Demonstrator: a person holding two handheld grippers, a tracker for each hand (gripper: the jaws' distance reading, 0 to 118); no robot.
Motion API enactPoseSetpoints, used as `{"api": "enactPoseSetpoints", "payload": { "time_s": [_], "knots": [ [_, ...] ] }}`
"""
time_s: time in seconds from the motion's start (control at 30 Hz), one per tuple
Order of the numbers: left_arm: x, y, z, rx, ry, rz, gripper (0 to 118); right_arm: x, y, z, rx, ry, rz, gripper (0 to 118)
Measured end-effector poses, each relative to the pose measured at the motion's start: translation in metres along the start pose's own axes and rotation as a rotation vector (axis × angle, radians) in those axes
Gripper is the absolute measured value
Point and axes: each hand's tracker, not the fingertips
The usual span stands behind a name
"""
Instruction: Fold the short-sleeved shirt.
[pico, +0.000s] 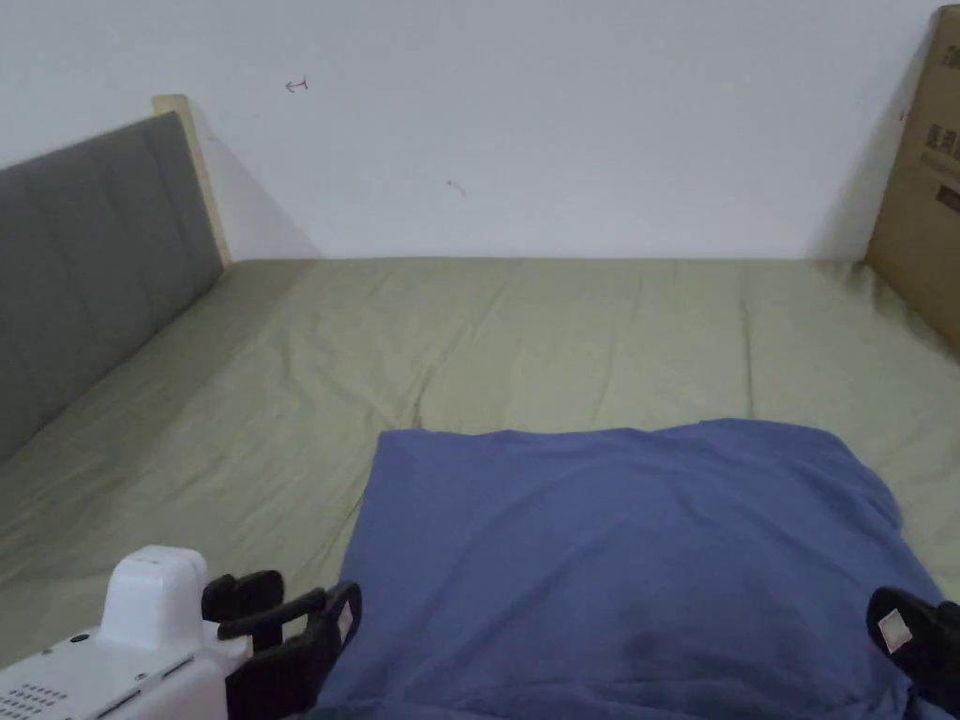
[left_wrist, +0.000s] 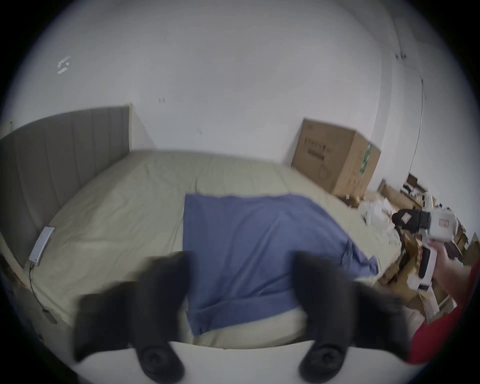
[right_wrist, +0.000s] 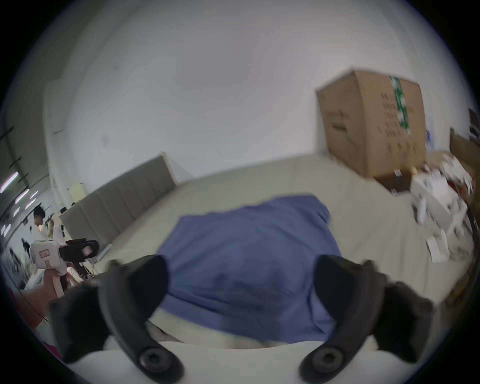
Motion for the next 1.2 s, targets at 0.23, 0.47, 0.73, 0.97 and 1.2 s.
{"api": "enactPoseSetpoints", "payload": {
  "time_s": [0.23,0.47,0.73,0.97,1.2],
  "knots": [
    [-0.007,0.034,-0.013,-0.244,0.099,-0.048,0,-0.036,0.012,-0.001,0.033,-0.007,0.129,0],
    [-0.047,-0.021,-0.079,-0.663,0.046,-0.028,104,-0.039,-0.002,-0.001,-0.033,-0.021,0.196,0],
    [-0.066,-0.061,-0.107,-0.675,0.093,0.045,107,-0.03,-0.006,-0.002,-0.083,-0.029,0.138,0],
    [-0.051,-0.065,-0.093,-0.732,-0.059,-0.156,3,-0.019,-0.003,-0.002,-0.094,-0.058,0.14,0],
    [-0.047,-0.058,-0.045,-0.283,-0.031,-0.019,3,0.057,-0.018,-0.002,-0.158,-0.123,-0.109,17]
  ]
}}
